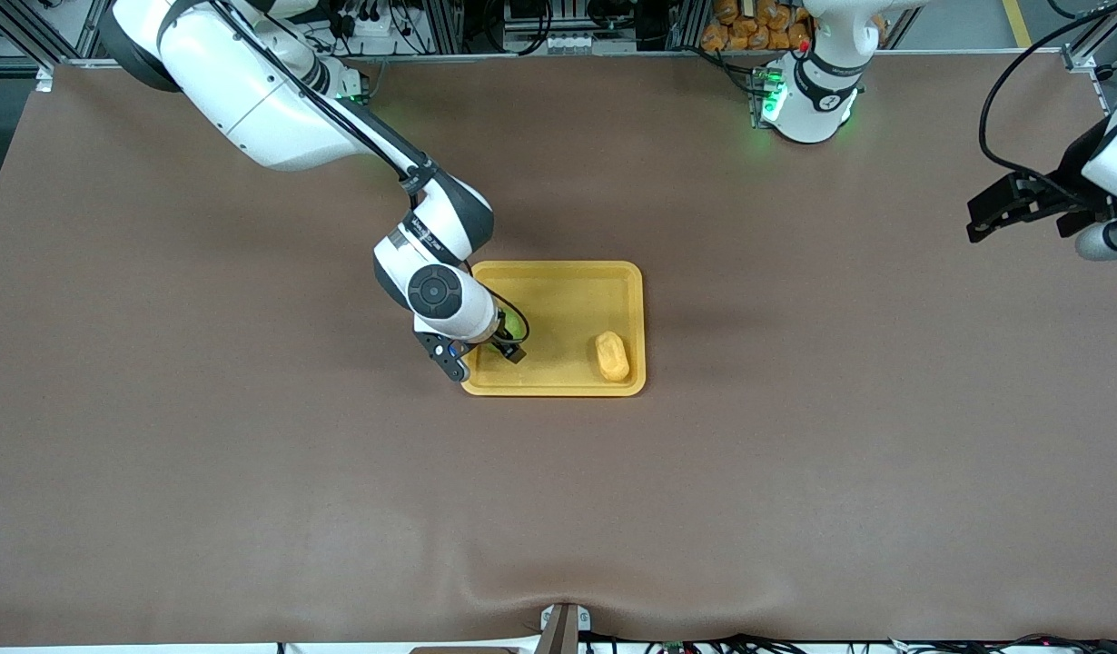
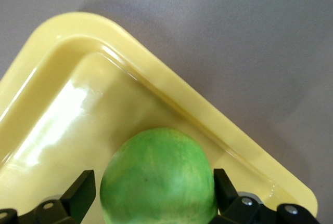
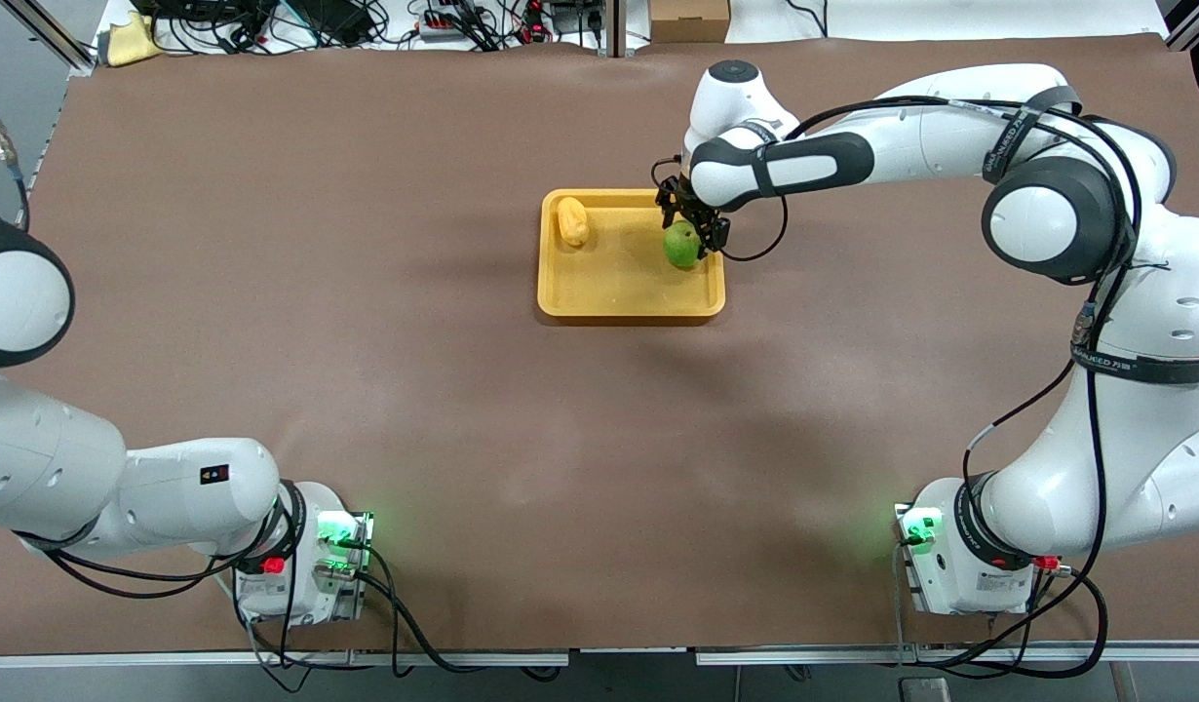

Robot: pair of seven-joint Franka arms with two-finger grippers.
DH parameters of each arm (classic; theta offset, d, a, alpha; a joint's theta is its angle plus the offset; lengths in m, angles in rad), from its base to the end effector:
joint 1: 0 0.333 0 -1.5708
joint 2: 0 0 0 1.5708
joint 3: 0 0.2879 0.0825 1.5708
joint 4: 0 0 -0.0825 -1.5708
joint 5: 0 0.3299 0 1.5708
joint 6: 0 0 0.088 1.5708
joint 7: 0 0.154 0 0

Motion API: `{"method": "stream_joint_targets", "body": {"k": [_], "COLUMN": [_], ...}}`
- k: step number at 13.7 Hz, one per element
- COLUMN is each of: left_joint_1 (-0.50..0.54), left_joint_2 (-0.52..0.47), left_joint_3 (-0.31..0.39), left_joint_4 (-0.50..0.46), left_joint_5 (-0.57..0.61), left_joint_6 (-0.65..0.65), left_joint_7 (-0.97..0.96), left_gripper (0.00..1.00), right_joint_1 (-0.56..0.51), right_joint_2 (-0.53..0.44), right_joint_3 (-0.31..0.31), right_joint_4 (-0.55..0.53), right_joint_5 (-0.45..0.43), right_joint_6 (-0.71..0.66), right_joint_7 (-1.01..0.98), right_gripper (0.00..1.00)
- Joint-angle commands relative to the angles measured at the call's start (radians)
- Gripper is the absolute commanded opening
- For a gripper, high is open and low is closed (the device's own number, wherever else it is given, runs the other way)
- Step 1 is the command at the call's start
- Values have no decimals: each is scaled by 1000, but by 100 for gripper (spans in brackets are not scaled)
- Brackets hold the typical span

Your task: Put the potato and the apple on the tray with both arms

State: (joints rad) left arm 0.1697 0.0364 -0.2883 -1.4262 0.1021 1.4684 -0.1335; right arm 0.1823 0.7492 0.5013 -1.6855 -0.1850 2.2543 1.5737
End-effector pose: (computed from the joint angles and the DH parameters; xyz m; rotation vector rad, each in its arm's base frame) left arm 0.4992 -0.0401 0.5833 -3.0516 -0.0396 -0.0285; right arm 0.4880 0.3614 0.1683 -2.8228 1.3062 0.3378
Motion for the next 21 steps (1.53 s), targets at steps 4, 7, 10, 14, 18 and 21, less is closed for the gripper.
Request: {"method": "stream_joint_targets", "body": {"k": [4,7,10,14,18,21], "left_joint_1": [-231,-277,-276,-207,-131,-139], "left_joint_2": [-133,-158,-167,-168,-155,-156], "left_joint_3": [277,316,307,206,147,144], "left_joint_4": [-138,-172,-175,-174,-165,-168], "left_joint_5": [-44,-45,-45,-45,-59,-68], "left_joint_6": [-3,0,-3,-2,0,-14], "left_joint_7": [11,-4,-9,-31,-26,-29], "left_gripper": [100,100,100,100,100,100], "right_joint_1": [-101,-144,-176,-217,-237,-239], "right_joint_2": [-5,-8,-25,-37,-54,-56], "right_joint_3": [118,149,152,164,172,163], "right_joint_4": [95,150,187,289,436,553], "right_joint_5": [-59,-63,-64,-67,-68,-73], "right_joint_6": [-220,-300,-383,-586,-786,-922], "right_joint_7": [17,-10,-35,-47,-185,-314], "right_gripper": [100,100,100,100,100,100]}}
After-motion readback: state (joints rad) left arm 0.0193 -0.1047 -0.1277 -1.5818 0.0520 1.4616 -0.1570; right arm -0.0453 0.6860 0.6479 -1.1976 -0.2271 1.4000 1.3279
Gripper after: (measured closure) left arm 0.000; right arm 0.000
